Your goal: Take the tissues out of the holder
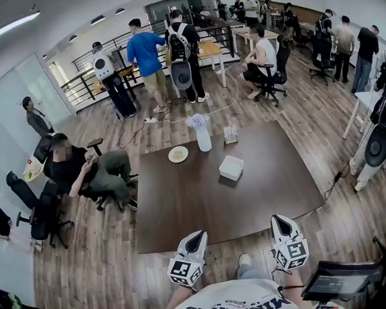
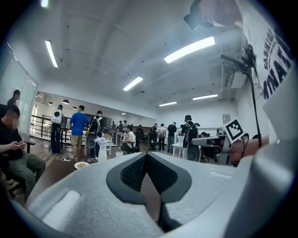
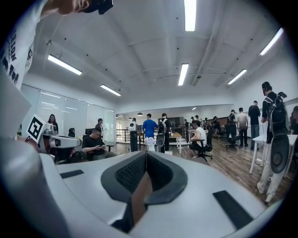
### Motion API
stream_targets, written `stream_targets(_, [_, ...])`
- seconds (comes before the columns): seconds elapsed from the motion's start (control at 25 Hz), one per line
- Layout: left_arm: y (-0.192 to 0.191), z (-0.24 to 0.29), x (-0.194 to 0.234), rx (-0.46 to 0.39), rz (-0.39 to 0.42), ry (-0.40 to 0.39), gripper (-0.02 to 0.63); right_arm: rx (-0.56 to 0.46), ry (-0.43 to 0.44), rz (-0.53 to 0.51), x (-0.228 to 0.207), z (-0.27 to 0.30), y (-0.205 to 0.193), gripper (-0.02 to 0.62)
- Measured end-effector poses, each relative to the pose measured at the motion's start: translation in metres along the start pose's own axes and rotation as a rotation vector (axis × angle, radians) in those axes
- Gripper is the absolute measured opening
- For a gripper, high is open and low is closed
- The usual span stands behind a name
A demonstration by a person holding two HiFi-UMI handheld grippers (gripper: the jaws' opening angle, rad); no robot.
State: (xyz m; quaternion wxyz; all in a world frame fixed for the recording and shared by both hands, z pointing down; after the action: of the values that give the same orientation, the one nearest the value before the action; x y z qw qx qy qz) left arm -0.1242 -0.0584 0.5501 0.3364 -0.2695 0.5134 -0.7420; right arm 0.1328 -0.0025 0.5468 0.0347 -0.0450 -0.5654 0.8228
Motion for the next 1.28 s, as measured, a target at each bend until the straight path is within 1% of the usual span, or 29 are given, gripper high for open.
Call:
stream_targets(0.24, [0.030, 0.078, 0.019, 0.013, -0.020, 0.051, 0.003, -0.002, 0.041, -0.014, -0.063, 0.064, 0.024, 0.009])
stream_targets(0.4, [0.043, 0.118, 0.025, 0.023, -0.022, 0.077, 0.003, 0.003, 0.070, -0.016, -0.099, 0.098, 0.028, 0.009])
stream_targets(0.52, [0.050, 0.139, 0.030, 0.028, -0.019, 0.090, 0.003, 0.009, 0.094, -0.023, -0.115, 0.123, 0.031, 0.009])
stream_targets(0.8, [0.054, 0.151, 0.043, 0.023, -0.024, 0.117, 0.003, 0.004, 0.137, -0.035, -0.109, 0.149, 0.037, 0.009])
stream_targets(1.04, [0.061, 0.156, 0.044, 0.017, -0.009, 0.090, 0.003, 0.003, 0.139, -0.033, -0.102, 0.146, 0.044, 0.009])
stream_targets(1.28, [0.063, 0.147, 0.053, 0.009, -0.010, 0.090, 0.004, 0.010, 0.143, -0.037, -0.088, 0.146, 0.044, 0.009])
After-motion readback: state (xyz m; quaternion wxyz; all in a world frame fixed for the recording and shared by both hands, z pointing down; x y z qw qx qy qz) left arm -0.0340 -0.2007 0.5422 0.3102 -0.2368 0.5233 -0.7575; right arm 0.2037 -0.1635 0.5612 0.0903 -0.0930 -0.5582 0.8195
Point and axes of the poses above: the fingertips, and each gripper's own axes: z forward along the fingers, x to its left, y out of its top, the point moved 2 cm from there along -z, backward along the fingers, and after that the axes turned 14 degrees about x, right-handed, at the moved point
